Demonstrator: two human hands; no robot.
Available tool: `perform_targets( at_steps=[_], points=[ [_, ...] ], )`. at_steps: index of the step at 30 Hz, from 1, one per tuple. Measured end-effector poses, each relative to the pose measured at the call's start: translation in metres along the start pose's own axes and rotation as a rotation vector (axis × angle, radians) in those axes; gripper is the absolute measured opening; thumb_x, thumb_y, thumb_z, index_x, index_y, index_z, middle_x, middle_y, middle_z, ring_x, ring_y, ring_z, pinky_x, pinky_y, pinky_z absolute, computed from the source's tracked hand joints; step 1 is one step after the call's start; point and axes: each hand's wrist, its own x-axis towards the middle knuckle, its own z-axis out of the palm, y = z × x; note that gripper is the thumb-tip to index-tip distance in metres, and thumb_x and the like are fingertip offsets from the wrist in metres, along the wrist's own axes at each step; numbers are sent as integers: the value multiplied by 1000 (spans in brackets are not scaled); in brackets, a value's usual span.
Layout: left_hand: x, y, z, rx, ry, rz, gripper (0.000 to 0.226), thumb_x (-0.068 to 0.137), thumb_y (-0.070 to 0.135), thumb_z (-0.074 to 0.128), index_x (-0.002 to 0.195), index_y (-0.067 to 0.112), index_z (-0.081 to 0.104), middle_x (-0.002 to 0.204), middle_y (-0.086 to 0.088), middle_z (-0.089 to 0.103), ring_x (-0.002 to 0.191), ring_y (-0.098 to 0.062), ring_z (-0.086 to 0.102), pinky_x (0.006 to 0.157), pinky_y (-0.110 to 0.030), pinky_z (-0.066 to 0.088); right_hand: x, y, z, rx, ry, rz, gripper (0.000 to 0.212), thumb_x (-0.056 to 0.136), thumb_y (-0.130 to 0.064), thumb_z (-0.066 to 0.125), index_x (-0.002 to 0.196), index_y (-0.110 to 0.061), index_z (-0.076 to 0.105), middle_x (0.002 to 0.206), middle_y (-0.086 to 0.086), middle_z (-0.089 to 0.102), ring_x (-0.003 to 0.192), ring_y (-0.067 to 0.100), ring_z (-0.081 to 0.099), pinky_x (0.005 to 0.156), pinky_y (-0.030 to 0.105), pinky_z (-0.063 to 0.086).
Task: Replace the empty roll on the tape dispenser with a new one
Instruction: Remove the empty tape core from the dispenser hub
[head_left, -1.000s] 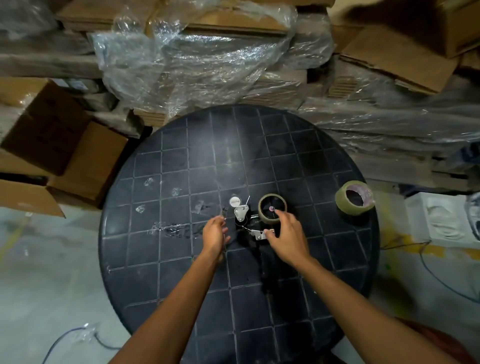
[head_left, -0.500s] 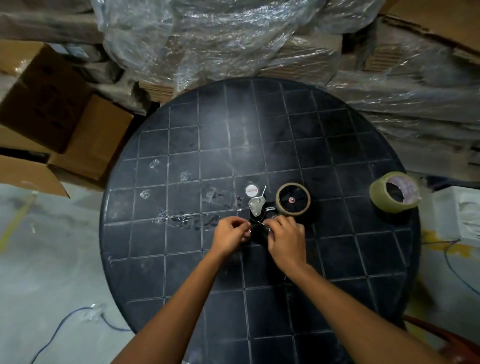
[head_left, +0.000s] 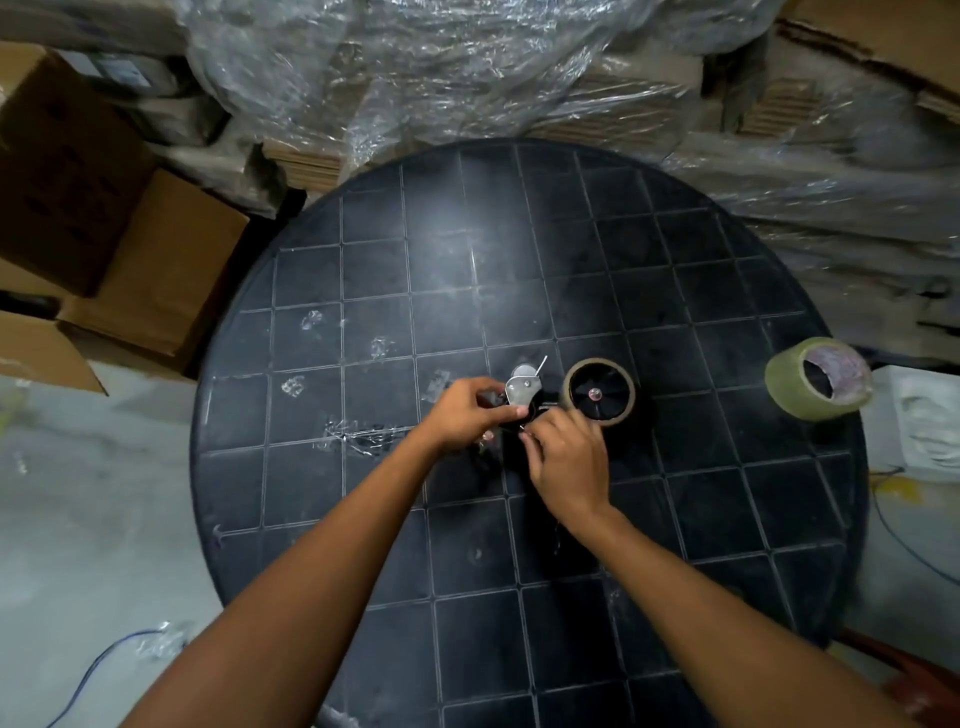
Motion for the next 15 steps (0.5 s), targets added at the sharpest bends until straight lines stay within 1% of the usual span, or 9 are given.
perform_targets(
  at_steps=[2,5,6,8,10,12,13,15],
  points=[
    [-1,1,0,-27,-3,9,34,81,23,77,111,9,67,82,-18,69,49,-9,54,43,-18,43,-2,5,0,12,19,-114,11,85,-21,66,78,-12,67,80,2,64,77,28,56,69,41,44],
    [-3,-1,0,-60,-15,5,33,82,23,76,112,12,67,84,-24,69,53,-19,49,41,-18,38,-7,16,-8,33,-44,-339,11,84,-24,67,83,-14,67,85,-2,66,82,25,55,71,41,45],
    [-4,-1,1,-69,-15,-2,35,82,24,76,113,12,67,81,-23,68,53,-20,47,40,-18,37,-8,20,-12,37,-84,-389,14,83,-28,68,87,-14,68,89,-3,67,86,23,55,73,40,45],
    [-4,0,1,-68,3,-11,38,81,25,77,114,9,66,74,-16,64,47,-14,46,38,-17,36,-8,26,-20,36,-160,-421,27,80,-38,69,94,-14,70,98,-2,67,95,23,56,80,40,46],
    [-6,3,3,-59,18,-24,36,82,25,76,108,1,67,74,-15,62,44,-10,48,39,-17,36,-7,24,-27,85,-162,-381,33,78,-40,70,97,-13,72,104,3,65,100,25,57,85,40,46],
    [-6,4,7,-68,43,-45,41,82,26,76,97,-11,65,72,-20,61,52,-19,52,46,-22,38,-7,19,-33,195,-66,-260,30,79,-34,70,99,-12,74,109,7,64,103,25,58,87,39,46],
    [-5,4,9,-53,69,-63,44,82,28,76,91,-14,65,69,-21,62,53,-22,53,49,-26,40,-7,17,-35,240,10,-161,29,80,-29,69,101,-11,73,110,8,63,104,25,59,89,39,47],
    [-7,2,14,19,143,-106,49,80,37,76,80,-11,66,65,-21,66,52,-22,55,54,-29,43,-2,17,-44,259,155,87,31,81,-22,66,110,-10,70,117,9,61,109,27,57,92,41,49]
  ],
)
